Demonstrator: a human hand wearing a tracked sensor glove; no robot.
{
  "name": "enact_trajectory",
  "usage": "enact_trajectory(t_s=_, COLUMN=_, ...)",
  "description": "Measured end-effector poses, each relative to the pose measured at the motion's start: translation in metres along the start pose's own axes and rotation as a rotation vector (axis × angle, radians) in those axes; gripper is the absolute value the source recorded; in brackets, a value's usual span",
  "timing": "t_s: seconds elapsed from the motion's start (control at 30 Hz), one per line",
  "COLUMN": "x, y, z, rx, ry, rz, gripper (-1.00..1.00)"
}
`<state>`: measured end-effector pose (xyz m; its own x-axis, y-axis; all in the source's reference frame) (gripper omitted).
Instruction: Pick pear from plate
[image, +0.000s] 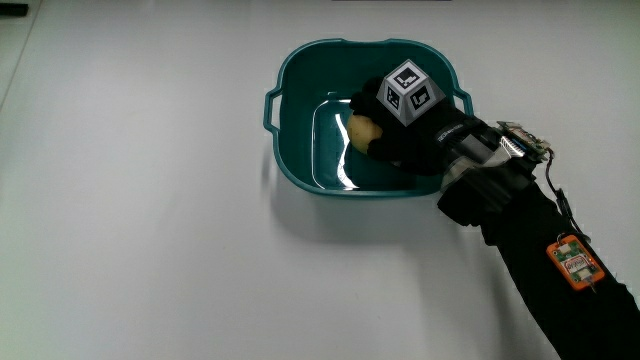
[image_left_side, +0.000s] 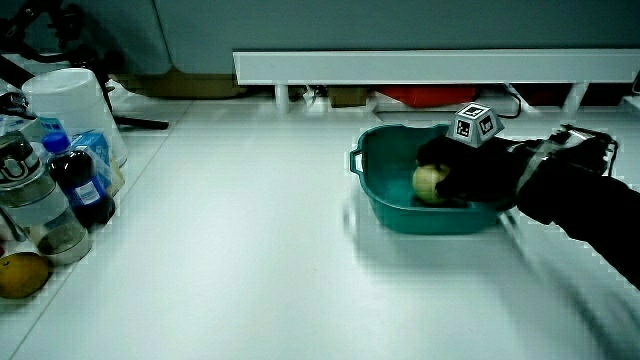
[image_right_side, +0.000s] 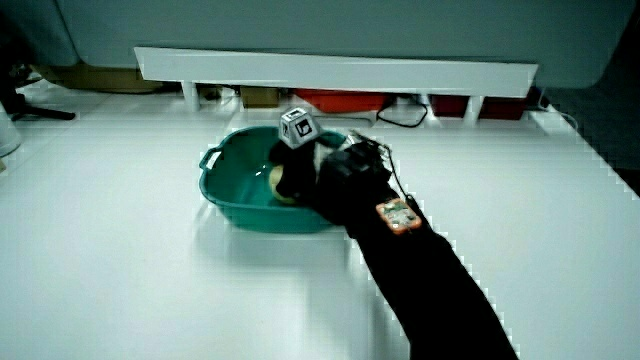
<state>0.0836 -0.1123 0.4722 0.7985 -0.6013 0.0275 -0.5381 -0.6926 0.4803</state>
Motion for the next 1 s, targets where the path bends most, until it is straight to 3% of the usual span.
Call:
enact_trajectory(t_s=0.27, x=0.0065, y=0.0049, z=-0.005, rx=-0.047, ry=0.037, rz=-0.027, gripper=1.0)
enact_trajectory(t_s=0.4, x=0.0061, y=0.0009, z=0.0011, rx=-0.016, ry=0.036, rz=-0.023, gripper=1.0)
enact_trajectory(t_s=0.57, x=0.0089, y=0.0005, z=-0.0031, rx=-0.002, ry=0.068, rz=-0.027, gripper=1.0)
enact_trajectory(t_s=0.77, x=0.0083, y=-0.0001, z=-0.0058, rx=0.01, ry=0.06, rz=-0.045, gripper=1.0)
enact_trajectory(t_s=1.0, x=0.009, y=0.0034, z=-0.0082, rx=-0.055, ry=0.076, rz=-0.041, gripper=1.0)
